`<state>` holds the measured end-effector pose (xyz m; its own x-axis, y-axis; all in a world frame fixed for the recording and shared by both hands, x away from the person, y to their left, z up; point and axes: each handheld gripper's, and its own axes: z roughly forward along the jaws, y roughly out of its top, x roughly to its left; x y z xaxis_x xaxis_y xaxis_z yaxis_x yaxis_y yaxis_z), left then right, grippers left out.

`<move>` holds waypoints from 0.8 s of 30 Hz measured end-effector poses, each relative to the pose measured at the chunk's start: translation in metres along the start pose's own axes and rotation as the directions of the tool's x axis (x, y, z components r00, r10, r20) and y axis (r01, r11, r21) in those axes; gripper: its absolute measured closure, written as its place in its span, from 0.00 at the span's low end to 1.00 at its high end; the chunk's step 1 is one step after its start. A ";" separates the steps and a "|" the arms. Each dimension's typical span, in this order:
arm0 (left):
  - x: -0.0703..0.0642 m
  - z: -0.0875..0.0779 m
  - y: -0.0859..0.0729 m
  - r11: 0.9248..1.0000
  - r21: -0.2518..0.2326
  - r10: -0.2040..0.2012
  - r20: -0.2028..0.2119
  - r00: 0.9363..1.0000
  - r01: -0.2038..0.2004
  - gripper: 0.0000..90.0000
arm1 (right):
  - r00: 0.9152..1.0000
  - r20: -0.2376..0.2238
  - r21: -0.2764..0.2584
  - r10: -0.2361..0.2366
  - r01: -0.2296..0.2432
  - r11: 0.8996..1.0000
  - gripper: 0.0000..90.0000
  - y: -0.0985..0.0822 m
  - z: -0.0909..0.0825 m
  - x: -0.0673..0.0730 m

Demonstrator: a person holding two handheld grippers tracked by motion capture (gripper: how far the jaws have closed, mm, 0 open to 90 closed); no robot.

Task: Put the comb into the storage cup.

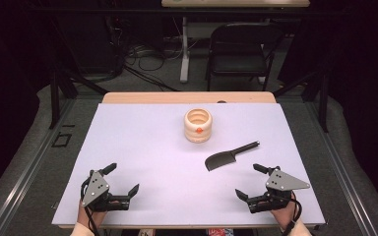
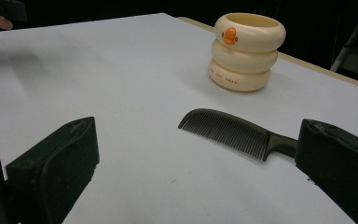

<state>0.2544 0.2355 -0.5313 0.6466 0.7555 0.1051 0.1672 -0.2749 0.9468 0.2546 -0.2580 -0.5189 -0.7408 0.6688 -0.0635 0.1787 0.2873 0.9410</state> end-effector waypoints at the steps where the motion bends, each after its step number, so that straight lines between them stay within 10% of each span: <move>1: 0.000 0.000 0.000 1.000 -0.001 -0.001 -0.002 1.000 0.001 0.00 | 1.000 0.002 0.001 -0.002 0.002 1.000 0.00 0.000 0.000 0.000; 24: 0.000 0.001 0.001 1.000 -0.001 -0.002 0.001 1.000 0.002 0.00 | 0.998 0.062 0.056 0.020 -0.024 0.998 0.00 0.003 0.015 -0.017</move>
<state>0.2555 0.2350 -0.5311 0.6470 0.7555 0.1030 0.1677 -0.2728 0.9473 0.2776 -0.2587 -0.5198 -0.6951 0.7160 -0.0649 0.2323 0.3092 0.9222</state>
